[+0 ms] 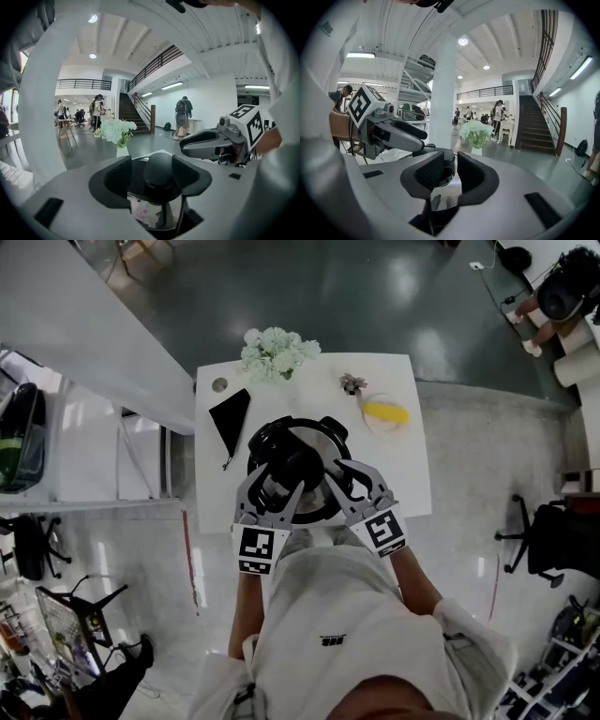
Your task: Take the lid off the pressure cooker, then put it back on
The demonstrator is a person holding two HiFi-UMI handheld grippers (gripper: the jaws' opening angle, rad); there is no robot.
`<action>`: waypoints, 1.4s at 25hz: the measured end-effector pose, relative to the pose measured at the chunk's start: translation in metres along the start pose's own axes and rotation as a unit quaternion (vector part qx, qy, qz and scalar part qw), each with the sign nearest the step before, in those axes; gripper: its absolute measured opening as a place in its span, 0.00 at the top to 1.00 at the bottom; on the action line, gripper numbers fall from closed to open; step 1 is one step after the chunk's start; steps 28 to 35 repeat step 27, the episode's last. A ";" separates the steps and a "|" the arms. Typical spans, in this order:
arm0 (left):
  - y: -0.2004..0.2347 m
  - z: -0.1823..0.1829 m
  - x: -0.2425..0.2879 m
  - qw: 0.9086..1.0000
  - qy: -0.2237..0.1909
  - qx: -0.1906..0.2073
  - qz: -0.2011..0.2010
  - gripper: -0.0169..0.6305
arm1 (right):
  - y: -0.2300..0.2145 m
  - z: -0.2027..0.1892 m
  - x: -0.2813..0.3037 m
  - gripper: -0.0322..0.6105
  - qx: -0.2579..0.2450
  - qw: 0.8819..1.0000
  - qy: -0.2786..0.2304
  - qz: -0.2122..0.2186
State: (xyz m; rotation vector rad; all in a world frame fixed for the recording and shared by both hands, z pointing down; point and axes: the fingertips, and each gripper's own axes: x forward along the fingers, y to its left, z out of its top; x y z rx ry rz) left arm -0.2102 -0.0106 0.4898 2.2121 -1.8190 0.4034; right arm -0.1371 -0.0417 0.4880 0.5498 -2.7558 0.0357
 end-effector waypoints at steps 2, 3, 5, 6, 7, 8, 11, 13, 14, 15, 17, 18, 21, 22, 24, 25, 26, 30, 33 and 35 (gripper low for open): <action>0.004 -0.003 -0.006 1.000 -0.002 0.000 0.002 0.54 | 0.004 -0.001 0.000 0.80 -0.003 1.000 0.007 -0.004; 0.006 -0.005 -0.009 1.000 -0.002 0.000 0.002 0.54 | 0.006 -0.002 0.000 0.80 -0.010 1.000 0.005 -0.005; 0.010 -0.007 -0.014 1.000 -0.003 -0.001 0.000 0.54 | 0.009 -0.002 0.001 0.80 -0.018 1.000 0.002 -0.008; 0.012 -0.008 -0.016 1.000 -0.004 -0.002 -0.002 0.55 | 0.011 -0.001 0.001 0.80 -0.015 1.000 0.006 -0.011; 0.014 -0.008 -0.017 1.000 -0.005 -0.001 -0.004 0.55 | 0.013 -0.001 0.002 0.80 -0.015 1.000 0.006 -0.014; 0.015 -0.008 -0.019 1.000 -0.006 0.000 -0.005 0.55 | 0.014 -0.001 0.003 0.80 -0.020 1.000 0.002 -0.015; 0.020 -0.007 -0.020 1.000 -0.009 0.004 -0.012 0.55 | 0.019 0.002 0.006 0.80 -0.023 0.999 0.003 -0.022; 0.022 -0.007 -0.021 1.000 -0.011 0.007 -0.017 0.55 | 0.022 0.004 0.007 0.80 -0.021 0.999 0.005 -0.028; 0.023 -0.007 -0.022 1.000 -0.012 0.007 -0.020 0.55 | 0.024 0.005 0.007 0.80 -0.016 0.999 0.008 -0.032; 0.024 -0.008 -0.022 1.000 -0.013 0.008 -0.023 0.56 | 0.025 0.006 0.007 0.80 -0.014 0.999 0.008 -0.035; 0.025 -0.008 -0.022 0.999 -0.014 0.009 -0.029 0.56 | 0.026 0.006 0.008 0.80 -0.018 0.999 0.006 -0.041; 0.025 -0.007 -0.021 0.999 -0.014 0.009 -0.032 0.56 | 0.026 0.006 0.008 0.80 -0.019 0.999 0.006 -0.045; 0.025 -0.007 -0.021 0.999 -0.016 0.011 -0.042 0.56 | 0.027 0.006 0.008 0.80 -0.017 0.998 0.007 -0.054; 0.025 -0.007 -0.021 0.999 -0.017 0.011 -0.044 0.56 | 0.027 0.006 0.008 0.80 -0.012 0.998 0.011 -0.057; 0.027 -0.007 -0.021 0.999 -0.018 0.013 -0.047 0.56 | 0.028 0.006 0.010 0.80 -0.017 0.998 0.007 -0.060; 0.028 -0.008 -0.021 0.999 -0.018 0.014 -0.048 0.56 | 0.028 0.005 0.011 0.80 -0.024 0.998 0.002 -0.061; 0.029 -0.008 -0.021 0.998 -0.019 0.014 -0.049 0.56 | 0.028 0.005 0.013 0.80 -0.031 0.998 -0.002 -0.061; 0.030 -0.008 -0.021 0.998 -0.020 0.015 -0.050 0.56 | 0.029 0.005 0.015 0.80 -0.038 0.997 -0.007 -0.061; 0.030 -0.008 -0.021 0.998 -0.020 0.015 -0.050 0.56 | 0.029 0.005 0.015 0.80 -0.038 0.997 -0.007 -0.061; 0.030 -0.008 -0.021 0.998 -0.020 0.015 -0.050 0.56 | 0.029 0.005 0.015 0.80 -0.038 0.997 -0.007 -0.061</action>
